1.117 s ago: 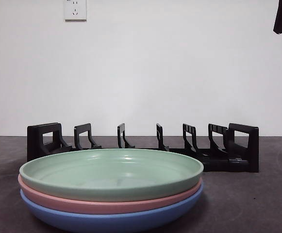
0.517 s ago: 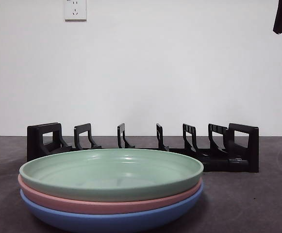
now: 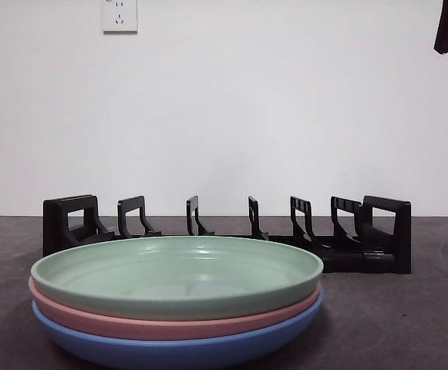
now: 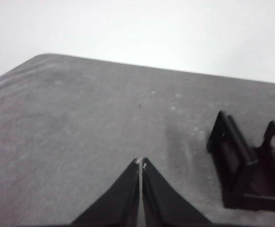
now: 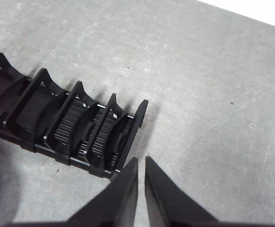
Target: Place the plate
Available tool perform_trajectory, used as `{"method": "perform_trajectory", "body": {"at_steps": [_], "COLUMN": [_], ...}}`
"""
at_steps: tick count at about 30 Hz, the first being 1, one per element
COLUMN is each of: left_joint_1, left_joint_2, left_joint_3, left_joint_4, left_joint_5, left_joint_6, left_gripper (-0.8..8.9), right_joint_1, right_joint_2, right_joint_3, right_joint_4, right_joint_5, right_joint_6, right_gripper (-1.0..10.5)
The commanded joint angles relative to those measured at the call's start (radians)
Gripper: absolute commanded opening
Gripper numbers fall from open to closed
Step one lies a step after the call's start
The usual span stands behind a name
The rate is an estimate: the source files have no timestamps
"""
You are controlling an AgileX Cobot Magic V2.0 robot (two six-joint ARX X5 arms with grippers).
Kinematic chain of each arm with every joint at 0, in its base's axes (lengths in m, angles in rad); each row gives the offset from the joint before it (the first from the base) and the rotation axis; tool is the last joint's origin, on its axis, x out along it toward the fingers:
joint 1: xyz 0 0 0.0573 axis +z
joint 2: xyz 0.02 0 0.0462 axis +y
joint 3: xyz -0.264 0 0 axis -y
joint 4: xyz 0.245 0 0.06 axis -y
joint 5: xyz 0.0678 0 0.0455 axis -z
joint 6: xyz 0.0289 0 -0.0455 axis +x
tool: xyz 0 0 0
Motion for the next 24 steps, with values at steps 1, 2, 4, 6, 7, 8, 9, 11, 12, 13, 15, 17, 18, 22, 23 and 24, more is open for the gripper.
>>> {"method": "perform_trajectory", "body": {"at_steps": [1, 2, 4, 6, 7, 8, 9, 11, 12, 13, 15, 17, 18, 22, 23, 24], "left_joint_1": [0.018, 0.022, 0.023, 0.023, 0.023, 0.023, 0.022, 0.022, 0.022, 0.022, 0.022, 0.022, 0.022, 0.022, 0.022, 0.022], "left_joint_2": [-0.05, -0.07, -0.103, -0.1, -0.1, -0.1, -0.1, -0.099, -0.098, -0.098, -0.098, -0.098, -0.098, -0.098, -0.098, -0.098], "left_joint_3": [-0.037, -0.051, -0.079, -0.082, -0.082, -0.082, -0.082, -0.082, -0.082, -0.082, -0.082, -0.082, -0.082, -0.082, -0.082, -0.082], "left_joint_4": [0.018, 0.015, 0.018, -0.005, -0.015, -0.027, -0.041, -0.054, -0.056, -0.056, -0.054, -0.054, -0.054, -0.054, -0.054, -0.054], "left_joint_5": [0.002, 0.002, 0.008, 0.036, 0.049, 0.062, 0.063, 0.062, 0.062, 0.062, 0.062, 0.062, 0.062, 0.062, 0.062, 0.062], "left_joint_6": [0.01, 0.009, 0.009, 0.01, 0.009, 0.009, 0.001, 0.002, 0.002, 0.002, 0.002, 0.002, 0.002, 0.002, 0.002, 0.002], "left_gripper": [0.08, 0.08, 0.08, 0.08, 0.08, 0.08, 0.08, 0.08, 0.08, 0.08, 0.08, 0.08, 0.08, 0.08, 0.08, 0.08], "right_joint_1": [0.004, 0.004, 0.004, 0.004, 0.004, 0.004, 0.004, 0.004, 0.004, 0.004, 0.004, 0.004, 0.004, 0.004, 0.004, 0.004], "right_joint_2": [0.003, 0.003, 0.003, 0.003, 0.003, 0.003, 0.003, 0.003, 0.003, 0.003, 0.003, 0.003, 0.003, 0.003, 0.003, 0.003], "right_joint_3": [0.012, 0.012, 0.012, 0.012, 0.012, 0.012, 0.012, 0.012, 0.012, 0.012, 0.012, 0.012, 0.012, 0.012, 0.012, 0.012], "right_joint_4": [0.011, 0.011, 0.011, 0.011, 0.011, 0.011, 0.011, 0.011, 0.011, 0.011, 0.011, 0.011, 0.011, 0.011, 0.011, 0.011], "right_joint_5": [0.0, 0.0, 0.0, 0.0, 0.0, 0.0, 0.0, 0.0, 0.0, 0.0, 0.0, 0.0, 0.0, 0.0, 0.0, 0.0], "right_joint_6": [0.003, 0.003, 0.003, 0.003, 0.003, 0.003, 0.003, 0.003, 0.003, 0.003, 0.003, 0.003, 0.003, 0.003, 0.003, 0.003], "right_gripper": [0.2, 0.2, 0.2, 0.2, 0.2, 0.2, 0.2, 0.2, 0.2, 0.2, 0.2, 0.2, 0.2, 0.2, 0.2, 0.2]}}
